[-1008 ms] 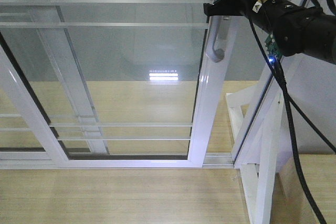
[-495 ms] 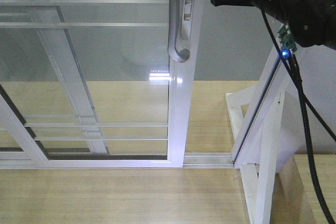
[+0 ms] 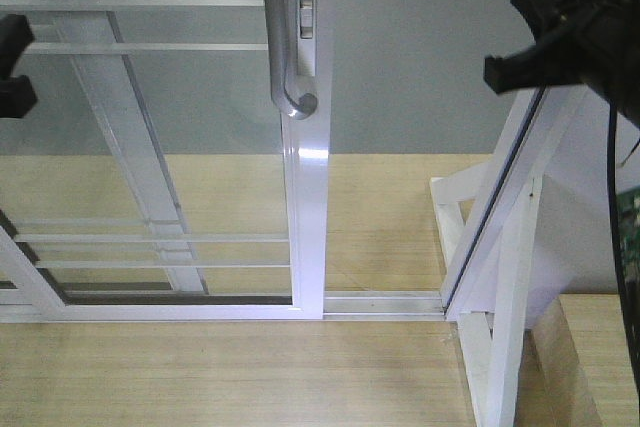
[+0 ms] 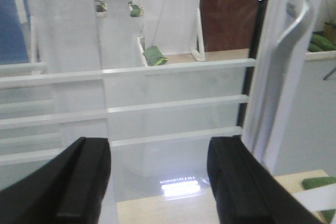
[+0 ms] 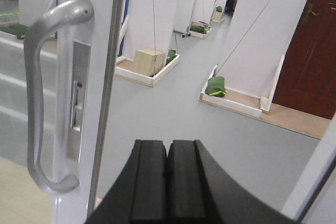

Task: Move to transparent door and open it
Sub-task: 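Pull the handle with the right gripper, sliding the door open partway, then release the handle with the right gripper and grasp it with the left gripper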

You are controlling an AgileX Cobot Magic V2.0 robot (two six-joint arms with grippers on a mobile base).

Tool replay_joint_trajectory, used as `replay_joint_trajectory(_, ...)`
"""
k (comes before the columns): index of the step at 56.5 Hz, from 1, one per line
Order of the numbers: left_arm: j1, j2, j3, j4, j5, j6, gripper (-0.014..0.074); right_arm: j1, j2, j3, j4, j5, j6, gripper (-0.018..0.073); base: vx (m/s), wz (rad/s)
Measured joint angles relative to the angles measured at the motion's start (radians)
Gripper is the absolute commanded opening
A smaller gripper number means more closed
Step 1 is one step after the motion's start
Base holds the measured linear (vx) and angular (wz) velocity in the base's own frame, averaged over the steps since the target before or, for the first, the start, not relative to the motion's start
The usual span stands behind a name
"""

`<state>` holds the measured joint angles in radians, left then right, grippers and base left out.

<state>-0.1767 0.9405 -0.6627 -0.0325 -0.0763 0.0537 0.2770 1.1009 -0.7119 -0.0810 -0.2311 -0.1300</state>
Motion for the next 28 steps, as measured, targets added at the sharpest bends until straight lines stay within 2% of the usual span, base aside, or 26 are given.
replay_joint_trajectory(6, -0.074, 0.099, 0.000, 0.000, -0.101, 0.000, 0.0524, 0.000, -0.088, 0.097, 0.000, 0.001, -0.008, -0.0006, 0.00, 0.00)
replay_joint_trajectory(14, -0.142, 0.265, -0.031, 0.000, -0.265, -0.019, 0.0524, 0.000, -0.151, 0.159, 0.000, 0.004, -0.009, -0.0006, 0.00, 0.00)
replay_joint_trajectory(19, -0.161, 0.381, -0.096, 0.000, -0.289, -0.054, 0.0524, 0.000, -0.163, 0.167, 0.000, 0.006, -0.010, -0.0006, 0.00, 0.00)
replay_joint_trajectory(28, -0.165, 0.547, -0.224, 0.000, -0.300, -0.070, 0.0524, 0.000, -0.164, 0.167, 0.000, 0.008, -0.010, -0.0006, 0.00, 0.00)
